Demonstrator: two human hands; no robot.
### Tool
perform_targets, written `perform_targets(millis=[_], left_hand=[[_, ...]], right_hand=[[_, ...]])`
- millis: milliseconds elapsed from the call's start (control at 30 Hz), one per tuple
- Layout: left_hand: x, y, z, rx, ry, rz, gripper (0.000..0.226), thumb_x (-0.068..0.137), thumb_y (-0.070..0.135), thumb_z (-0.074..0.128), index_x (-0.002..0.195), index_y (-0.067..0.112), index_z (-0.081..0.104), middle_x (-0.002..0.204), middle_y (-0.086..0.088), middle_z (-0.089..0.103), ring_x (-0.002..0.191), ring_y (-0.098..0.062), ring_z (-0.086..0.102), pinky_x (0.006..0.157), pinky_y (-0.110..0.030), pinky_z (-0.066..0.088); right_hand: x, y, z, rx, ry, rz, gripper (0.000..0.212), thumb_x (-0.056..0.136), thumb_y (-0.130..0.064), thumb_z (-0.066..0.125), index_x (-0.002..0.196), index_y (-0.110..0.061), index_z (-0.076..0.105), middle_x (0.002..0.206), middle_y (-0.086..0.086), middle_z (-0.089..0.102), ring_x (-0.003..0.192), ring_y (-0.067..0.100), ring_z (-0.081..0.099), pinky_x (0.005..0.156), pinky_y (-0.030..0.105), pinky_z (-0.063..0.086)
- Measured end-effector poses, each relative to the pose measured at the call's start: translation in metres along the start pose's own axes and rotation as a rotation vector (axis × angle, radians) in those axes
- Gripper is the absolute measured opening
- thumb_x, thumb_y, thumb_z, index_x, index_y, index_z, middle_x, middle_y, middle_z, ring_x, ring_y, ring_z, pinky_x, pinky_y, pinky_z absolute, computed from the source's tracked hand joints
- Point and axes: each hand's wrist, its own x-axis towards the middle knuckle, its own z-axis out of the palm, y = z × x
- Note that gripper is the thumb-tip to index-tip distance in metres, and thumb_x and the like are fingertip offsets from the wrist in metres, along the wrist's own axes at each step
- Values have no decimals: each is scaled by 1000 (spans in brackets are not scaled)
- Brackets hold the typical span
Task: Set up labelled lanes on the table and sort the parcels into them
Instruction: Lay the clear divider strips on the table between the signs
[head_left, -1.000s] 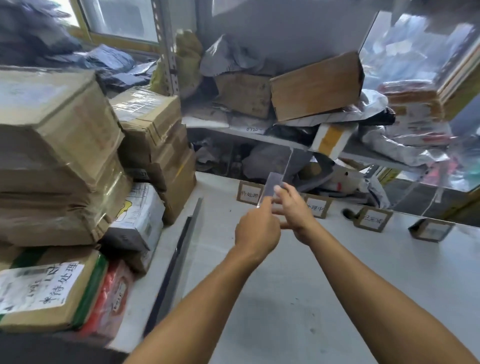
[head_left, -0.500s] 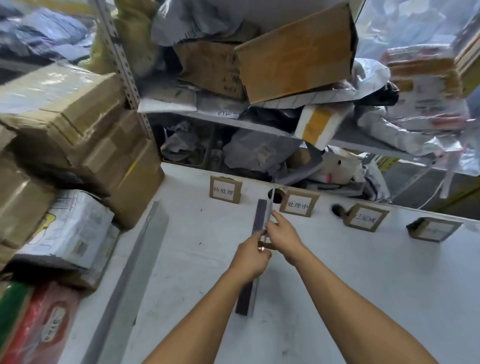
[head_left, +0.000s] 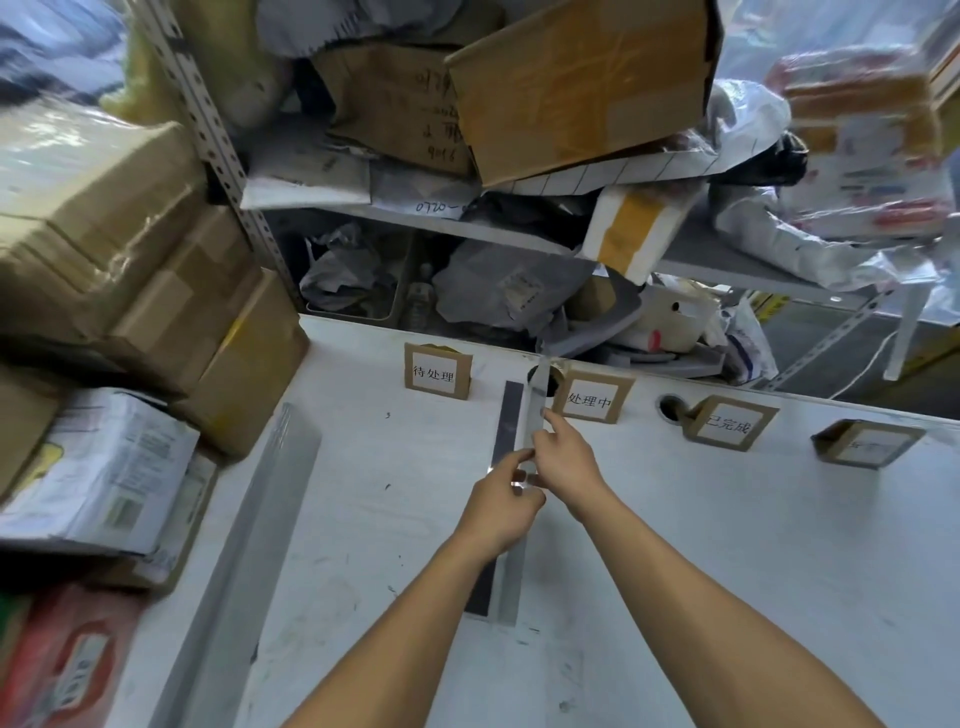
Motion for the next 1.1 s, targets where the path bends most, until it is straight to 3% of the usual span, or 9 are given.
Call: perform_targets(millis=[133,267,467,567,633,667,833,900,1100], left_hand=[[1,-1,5,8,18,-8,54,96,21,56,146,33,40,143,1,52,121,-17,56,80,-20,44],[1,-2,7,19,23,-16,55,97,27,60,147,29,38,145,0,51,123,-20,56,81,-21,42],[-3,-7,10,61,16,-20,58,95,30,63,147,28,38,145,-1,51,126,-23,55,95,-31,47],[-6,-9,12,93,13,-12,58,95,29,62,147,29,37,146,0,51,127,-23,55,95,-31,46],[-8,-9,12,97,11,-7,55,96,26,58,147,29,38,145,-1,52,125,-22,56,93,-29,46],[-9,-8,12,100,12,-5,54,97,26,56,147,28,38,145,-1,52,124,-22,56,92,-28,46],[-13,-4,10,132,28,8,45,101,24,49,145,26,41,141,-2,56,121,-21,58,98,-33,50],[-14,-4,10,128,29,9,45,101,24,48,145,27,42,141,-2,56,120,-20,58,95,-31,50],[-15,-6,11,113,18,-13,46,99,31,51,144,29,42,139,0,57,119,-19,59,88,-27,48]], right_hand=[[-2,-4,1,-18,-30,13,52,103,-22,38,155,-27,33,148,10,47,104,22,60,80,35,59],[-4,-6,2,-51,-44,23,51,103,-27,39,154,-24,33,149,10,49,122,30,56,103,49,50],[-9,-2,3,-80,-64,61,54,104,-32,40,156,-21,29,158,9,38,131,34,51,109,50,45],[-13,2,3,-71,-75,62,54,104,-30,41,156,-20,30,154,10,42,109,27,63,102,49,52],[-15,4,3,-71,-77,50,53,104,-28,41,155,-18,31,151,11,45,89,14,62,98,47,54],[-16,5,2,-73,-76,45,53,104,-28,41,155,-18,32,151,11,46,88,13,62,97,46,55],[-22,4,1,-82,-69,40,52,104,-29,41,154,-16,34,153,11,44,128,30,54,102,42,51],[-24,4,1,-91,-72,40,52,104,-31,41,154,-16,34,155,9,43,132,29,51,100,36,50],[-26,3,2,-72,-88,49,54,104,-34,44,154,-17,34,151,12,47,129,31,54,105,47,49]])
